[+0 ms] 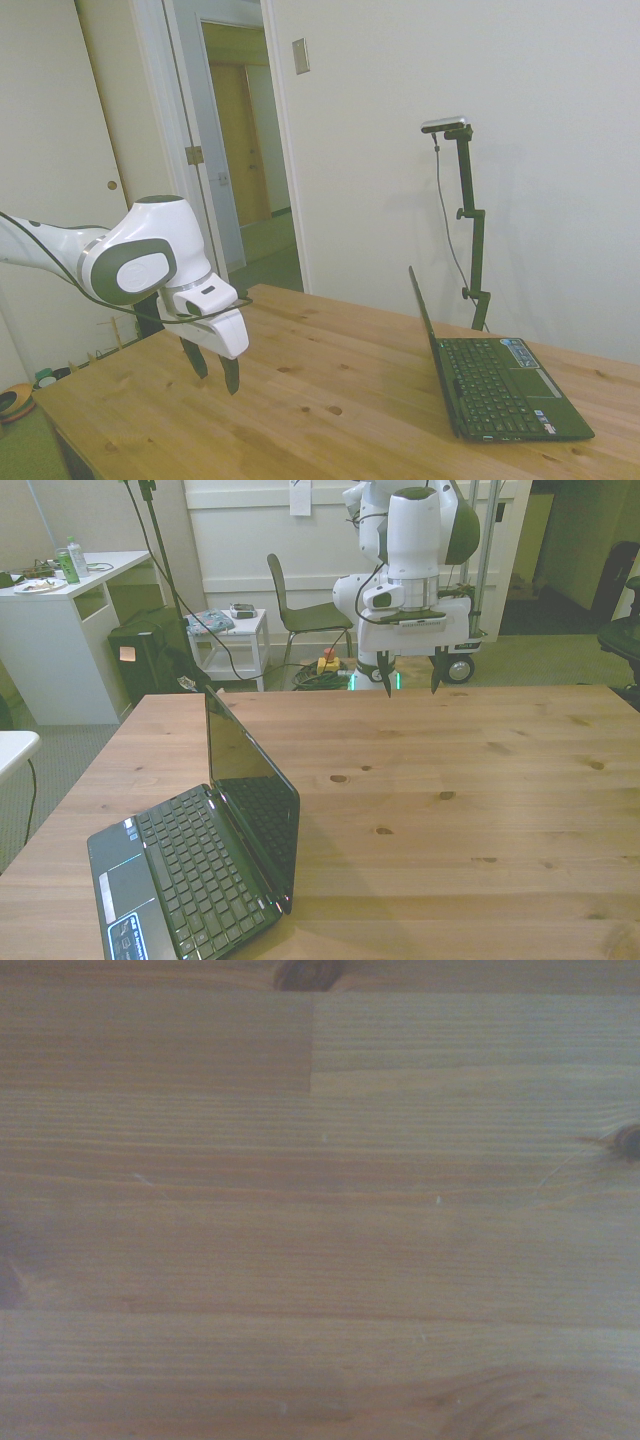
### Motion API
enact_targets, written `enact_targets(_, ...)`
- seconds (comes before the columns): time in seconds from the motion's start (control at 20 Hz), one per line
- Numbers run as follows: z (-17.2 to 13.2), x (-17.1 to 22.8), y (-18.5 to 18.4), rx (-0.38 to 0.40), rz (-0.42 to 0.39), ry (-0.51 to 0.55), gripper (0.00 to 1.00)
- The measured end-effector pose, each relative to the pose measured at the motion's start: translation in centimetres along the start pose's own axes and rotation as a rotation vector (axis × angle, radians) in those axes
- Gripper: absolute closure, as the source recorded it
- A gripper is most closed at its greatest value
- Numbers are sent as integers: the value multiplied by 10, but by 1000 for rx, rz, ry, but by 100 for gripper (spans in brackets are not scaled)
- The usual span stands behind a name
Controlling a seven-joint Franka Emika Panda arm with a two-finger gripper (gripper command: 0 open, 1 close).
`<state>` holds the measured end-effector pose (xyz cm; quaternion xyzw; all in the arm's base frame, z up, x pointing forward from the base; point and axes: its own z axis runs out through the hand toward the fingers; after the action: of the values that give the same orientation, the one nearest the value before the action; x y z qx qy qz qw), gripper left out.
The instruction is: Close the laptop
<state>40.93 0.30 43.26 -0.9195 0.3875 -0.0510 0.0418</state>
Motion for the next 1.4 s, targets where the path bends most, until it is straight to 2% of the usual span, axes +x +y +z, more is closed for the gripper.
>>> enact_targets(0.1, 0, 1, 1, -5, -1, 5, 0)
enact_targets(0.3, -21, 39, 30, 49, 116, 22, 0)
enact_targets(0.5, -64, 87, 64, 124, 218, 66, 0)
enact_targets(0.7, -107, 143, 86, 167, 290, 70, 0)
enact_targets(0.9, -123, 197, 76, 171, 325, 72, 0)
enact_targets(1.05, -120, 232, 57, 164, 333, 75, 0)
enact_targets(1.1, -117, 242, 51, 160, 334, 77, 100)
enact_targets(1.4, -105, 281, 24, 152, 340, 74, 100)
